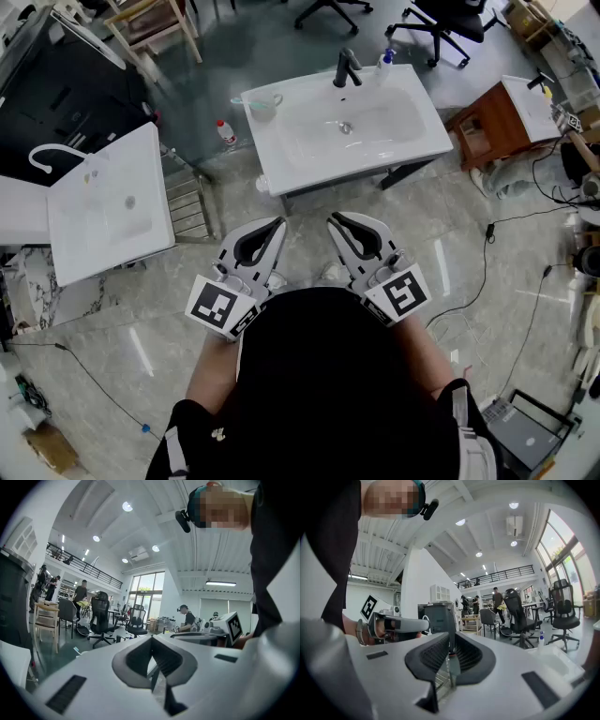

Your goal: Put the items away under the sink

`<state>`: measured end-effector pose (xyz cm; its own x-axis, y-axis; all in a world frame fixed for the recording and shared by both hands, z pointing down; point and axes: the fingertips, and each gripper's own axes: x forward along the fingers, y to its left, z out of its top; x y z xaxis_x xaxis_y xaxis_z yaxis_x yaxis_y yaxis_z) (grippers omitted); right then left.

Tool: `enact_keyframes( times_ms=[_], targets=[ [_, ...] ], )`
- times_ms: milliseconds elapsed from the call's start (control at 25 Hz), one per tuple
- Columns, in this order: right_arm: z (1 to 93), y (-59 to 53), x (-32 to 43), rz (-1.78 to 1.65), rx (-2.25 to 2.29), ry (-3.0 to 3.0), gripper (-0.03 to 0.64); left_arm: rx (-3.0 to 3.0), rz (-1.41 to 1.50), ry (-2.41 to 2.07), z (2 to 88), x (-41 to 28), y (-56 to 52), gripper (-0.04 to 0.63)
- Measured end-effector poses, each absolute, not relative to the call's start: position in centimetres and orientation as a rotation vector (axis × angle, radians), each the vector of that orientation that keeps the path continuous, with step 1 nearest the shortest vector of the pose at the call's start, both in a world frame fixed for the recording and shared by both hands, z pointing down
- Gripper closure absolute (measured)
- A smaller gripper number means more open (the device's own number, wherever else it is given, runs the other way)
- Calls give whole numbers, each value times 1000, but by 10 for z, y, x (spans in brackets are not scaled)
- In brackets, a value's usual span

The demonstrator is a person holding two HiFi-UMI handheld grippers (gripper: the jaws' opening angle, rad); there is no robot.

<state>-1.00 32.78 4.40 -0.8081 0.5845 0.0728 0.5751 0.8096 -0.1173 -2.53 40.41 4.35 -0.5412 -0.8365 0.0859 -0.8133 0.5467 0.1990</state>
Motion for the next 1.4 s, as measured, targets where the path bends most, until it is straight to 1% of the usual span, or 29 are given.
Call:
enact_keyframes(
  times_ms=[280, 520, 840, 1200, 1400],
  targets=[
    [49, 313, -12, 122, -863, -2902, 560, 1441, -191, -2572, 47, -22, 395, 574],
    [49, 302, -10, 171, -878, -2916, 560, 1412, -145, -2585, 53, -20, 382, 574],
    [51, 268, -13, 256, -883, -2928, 560, 1364, -183, -2587, 57, -22, 358, 574],
    [68, 215, -26, 310, -873, -2897, 560, 1282, -144, -2601, 68, -29, 317, 574],
    [72, 210, -38, 326, -896, -2883, 560, 1217, -136, -2617, 73, -40, 318, 574]
  ],
)
